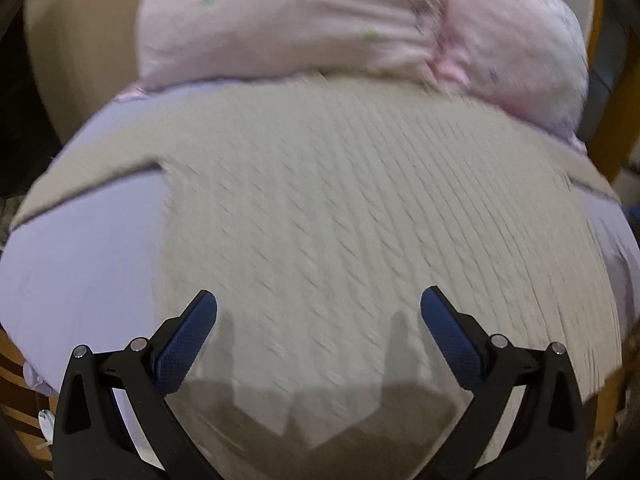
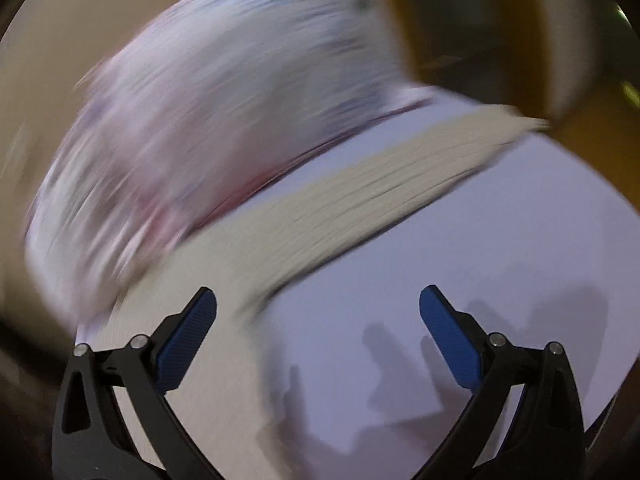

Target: Fold small clothes

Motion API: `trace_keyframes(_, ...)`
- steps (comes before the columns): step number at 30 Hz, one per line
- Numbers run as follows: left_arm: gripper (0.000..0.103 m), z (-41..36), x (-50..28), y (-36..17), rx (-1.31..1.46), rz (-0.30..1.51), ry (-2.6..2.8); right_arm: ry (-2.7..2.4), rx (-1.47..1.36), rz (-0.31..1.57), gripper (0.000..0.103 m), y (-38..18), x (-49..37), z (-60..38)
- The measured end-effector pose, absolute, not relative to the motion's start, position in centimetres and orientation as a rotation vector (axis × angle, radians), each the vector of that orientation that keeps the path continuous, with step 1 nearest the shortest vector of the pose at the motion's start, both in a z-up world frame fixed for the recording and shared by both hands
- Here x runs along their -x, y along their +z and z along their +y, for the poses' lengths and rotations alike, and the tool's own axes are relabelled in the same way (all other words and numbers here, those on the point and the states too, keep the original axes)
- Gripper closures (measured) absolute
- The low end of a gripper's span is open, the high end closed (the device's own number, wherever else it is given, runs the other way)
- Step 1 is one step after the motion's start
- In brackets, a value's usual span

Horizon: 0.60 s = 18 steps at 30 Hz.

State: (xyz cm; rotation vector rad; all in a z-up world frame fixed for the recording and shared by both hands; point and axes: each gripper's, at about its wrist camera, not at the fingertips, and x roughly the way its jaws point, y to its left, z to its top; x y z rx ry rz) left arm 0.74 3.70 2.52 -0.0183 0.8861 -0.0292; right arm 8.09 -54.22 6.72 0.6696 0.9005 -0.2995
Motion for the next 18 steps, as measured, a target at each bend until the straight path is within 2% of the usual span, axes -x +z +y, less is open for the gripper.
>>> trace_keyframes(2,0.001,5.9,-2.1,3.0,0.055,0.861,0.014,-0.388,-0.776,0.919,0.032,5.2,-9.0,-58.4)
trace_keyframes(6,0.001,10.0,-4.2,3.4,0.169,0.839,0.042,-0.473,-0.983,0.929,0.041,1.7,-10.6,-64.4)
trace_keyframes(12,0.001,16.5,-4.8,3.5,0.379,0.727,0.068,-0.533,-1.037,0.827,0.053,0.0,-13.5,-68.0)
trace_keyframes(13,0.001,17.6,-4.7,3.5,0.393,0.726,0.095,-0.546,-1.037,0.818,0.06,-0.2,-14.0,-68.4)
trace_keyframes(15,0.001,19.9,-4.8,3.3,0.426,0.736,0.152,-0.591,-1.027,0.836,0.089,-1.0,-14.8,-69.3)
trace_keyframes(16,0.001,21.1,-4.9,3.2,0.449,0.746,0.181,-0.589,-1.027,0.823,0.096,-0.8,-14.4,-69.8)
trace_keyframes(18,0.001,23.4,-4.8,3.0,0.499,0.752,0.229,-0.598,-0.947,0.792,0.097,0.8,-15.1,-68.6)
